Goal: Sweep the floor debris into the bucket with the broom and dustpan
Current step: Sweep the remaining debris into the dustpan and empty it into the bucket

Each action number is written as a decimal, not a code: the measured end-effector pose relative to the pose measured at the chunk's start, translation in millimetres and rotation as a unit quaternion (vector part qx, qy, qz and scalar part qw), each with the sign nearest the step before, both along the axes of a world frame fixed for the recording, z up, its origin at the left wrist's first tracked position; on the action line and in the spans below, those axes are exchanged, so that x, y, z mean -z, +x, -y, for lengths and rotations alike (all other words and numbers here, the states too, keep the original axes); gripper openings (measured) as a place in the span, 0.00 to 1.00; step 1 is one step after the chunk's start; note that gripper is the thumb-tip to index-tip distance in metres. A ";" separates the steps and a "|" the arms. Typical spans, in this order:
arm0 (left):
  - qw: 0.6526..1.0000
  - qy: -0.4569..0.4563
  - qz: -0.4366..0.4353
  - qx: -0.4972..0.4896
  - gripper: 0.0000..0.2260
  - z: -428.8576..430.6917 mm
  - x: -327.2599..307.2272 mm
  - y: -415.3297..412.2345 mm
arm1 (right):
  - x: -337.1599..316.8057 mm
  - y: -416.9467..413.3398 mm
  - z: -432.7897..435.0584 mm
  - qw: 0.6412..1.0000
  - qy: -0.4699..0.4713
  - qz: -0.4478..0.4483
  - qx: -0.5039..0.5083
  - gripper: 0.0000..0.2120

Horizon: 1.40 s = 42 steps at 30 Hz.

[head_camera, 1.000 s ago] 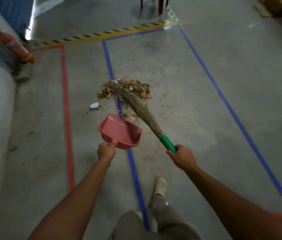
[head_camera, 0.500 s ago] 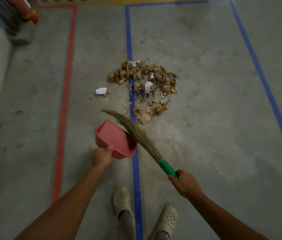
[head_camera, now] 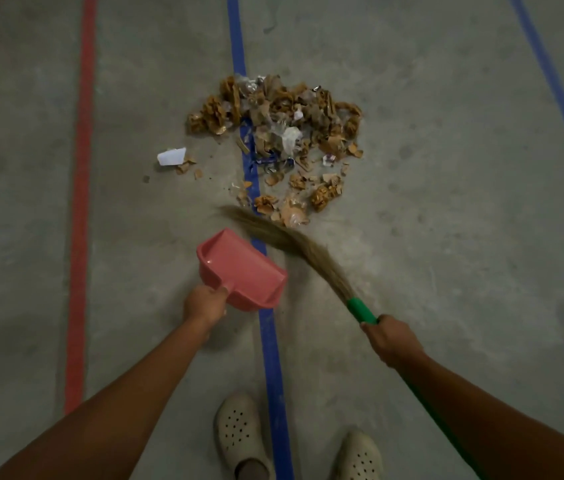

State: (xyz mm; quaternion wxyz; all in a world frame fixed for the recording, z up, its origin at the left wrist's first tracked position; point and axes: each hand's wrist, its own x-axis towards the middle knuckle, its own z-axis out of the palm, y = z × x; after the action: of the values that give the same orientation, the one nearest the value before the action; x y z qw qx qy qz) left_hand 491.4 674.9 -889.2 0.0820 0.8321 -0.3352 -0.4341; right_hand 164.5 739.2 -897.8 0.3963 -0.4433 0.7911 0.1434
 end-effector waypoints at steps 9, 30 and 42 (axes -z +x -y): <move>0.998 -0.050 -0.033 0.011 0.20 71.1 -1.4 -28.9 | -13.9 -13.1 63.8 0.997 -0.078 0.008 -0.018 0.18; 0.992 -0.115 -0.044 -0.022 0.21 134.0 11.4 -17.6 | -9.3 22.4 113.0 0.902 -0.031 0.079 0.424 0.15; 0.991 -0.128 -0.035 -0.037 0.26 133.7 50.4 -16.4 | 31.7 77.2 128.0 0.996 -0.060 0.006 0.072 0.17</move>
State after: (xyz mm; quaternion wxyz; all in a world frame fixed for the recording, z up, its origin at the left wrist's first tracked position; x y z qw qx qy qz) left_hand 475.0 541.3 -939.6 0.2152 0.8109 -0.3539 -0.4133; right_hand 241.8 611.2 -929.4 0.3833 -0.4092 0.8256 0.0640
